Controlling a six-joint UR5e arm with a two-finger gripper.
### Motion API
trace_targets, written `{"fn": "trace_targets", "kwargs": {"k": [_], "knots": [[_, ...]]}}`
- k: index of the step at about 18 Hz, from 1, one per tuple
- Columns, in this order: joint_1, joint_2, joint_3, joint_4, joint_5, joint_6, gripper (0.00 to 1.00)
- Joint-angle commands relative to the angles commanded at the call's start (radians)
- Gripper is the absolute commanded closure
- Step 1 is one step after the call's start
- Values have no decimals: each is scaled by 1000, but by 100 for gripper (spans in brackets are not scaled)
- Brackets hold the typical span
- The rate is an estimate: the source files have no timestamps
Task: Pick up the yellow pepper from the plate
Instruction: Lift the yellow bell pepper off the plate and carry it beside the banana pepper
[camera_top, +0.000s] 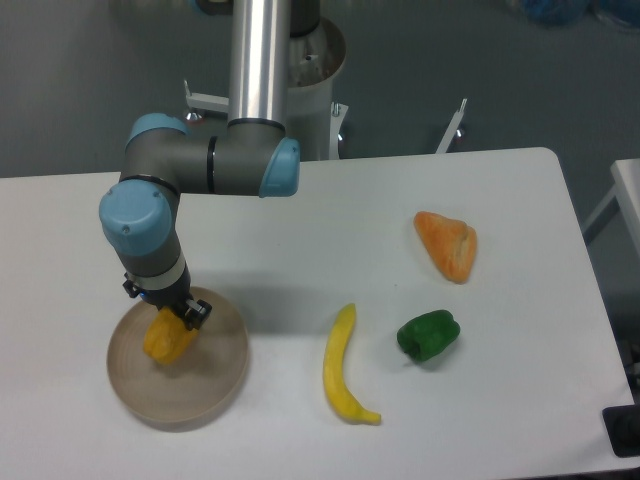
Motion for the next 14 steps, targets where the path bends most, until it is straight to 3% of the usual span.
{"fn": "trace_targets", "kwargs": {"k": [8,14], "knots": [[190,41,38,-20,32,279,52],[276,42,40,-20,34,440,52]]}}
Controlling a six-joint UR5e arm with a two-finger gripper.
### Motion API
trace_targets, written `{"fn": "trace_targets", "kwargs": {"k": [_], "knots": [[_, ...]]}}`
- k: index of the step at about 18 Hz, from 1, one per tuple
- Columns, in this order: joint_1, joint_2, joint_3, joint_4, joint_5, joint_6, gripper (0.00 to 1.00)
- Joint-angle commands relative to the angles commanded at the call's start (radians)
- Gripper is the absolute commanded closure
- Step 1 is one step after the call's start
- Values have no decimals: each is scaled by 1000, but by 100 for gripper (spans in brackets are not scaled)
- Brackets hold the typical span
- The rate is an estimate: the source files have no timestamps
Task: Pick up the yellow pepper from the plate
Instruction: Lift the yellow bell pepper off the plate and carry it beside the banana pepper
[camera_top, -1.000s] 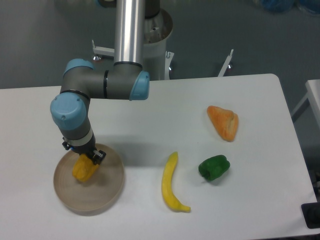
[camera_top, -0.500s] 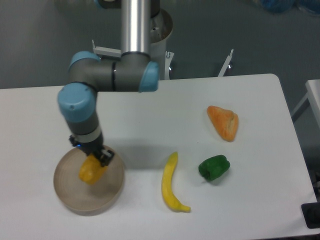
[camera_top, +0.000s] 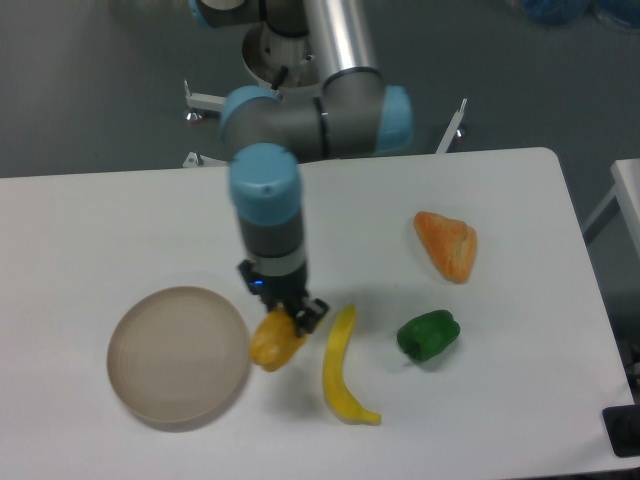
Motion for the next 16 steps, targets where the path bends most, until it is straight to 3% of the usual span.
{"fn": "trace_targets", "kwargs": {"k": [16], "knots": [[46,-5,-14,17,0,34,52]]}}
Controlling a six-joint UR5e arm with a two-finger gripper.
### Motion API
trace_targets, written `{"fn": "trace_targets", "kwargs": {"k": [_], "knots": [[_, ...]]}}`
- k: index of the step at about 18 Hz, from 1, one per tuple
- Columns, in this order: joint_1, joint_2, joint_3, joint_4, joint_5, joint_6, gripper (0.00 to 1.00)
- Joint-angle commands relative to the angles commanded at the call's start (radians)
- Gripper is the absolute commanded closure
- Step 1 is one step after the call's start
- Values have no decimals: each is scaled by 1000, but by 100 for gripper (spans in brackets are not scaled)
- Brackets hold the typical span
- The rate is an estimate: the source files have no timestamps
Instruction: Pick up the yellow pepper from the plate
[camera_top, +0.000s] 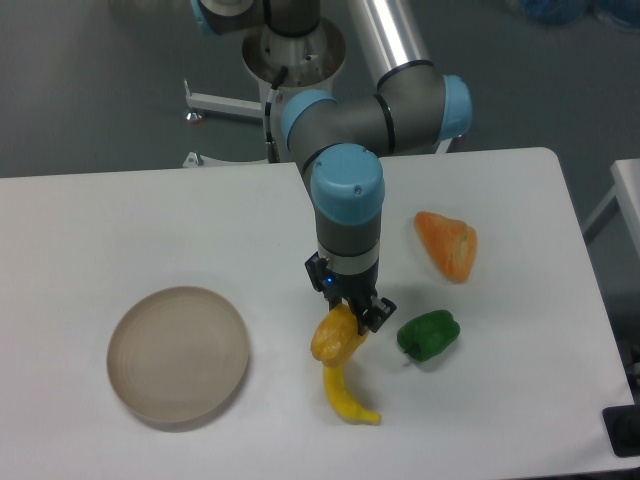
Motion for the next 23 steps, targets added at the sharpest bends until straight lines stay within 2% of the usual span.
{"fn": "trace_targets", "kwargs": {"k": [23], "knots": [[11,2,2,-3,0,17,52]]}}
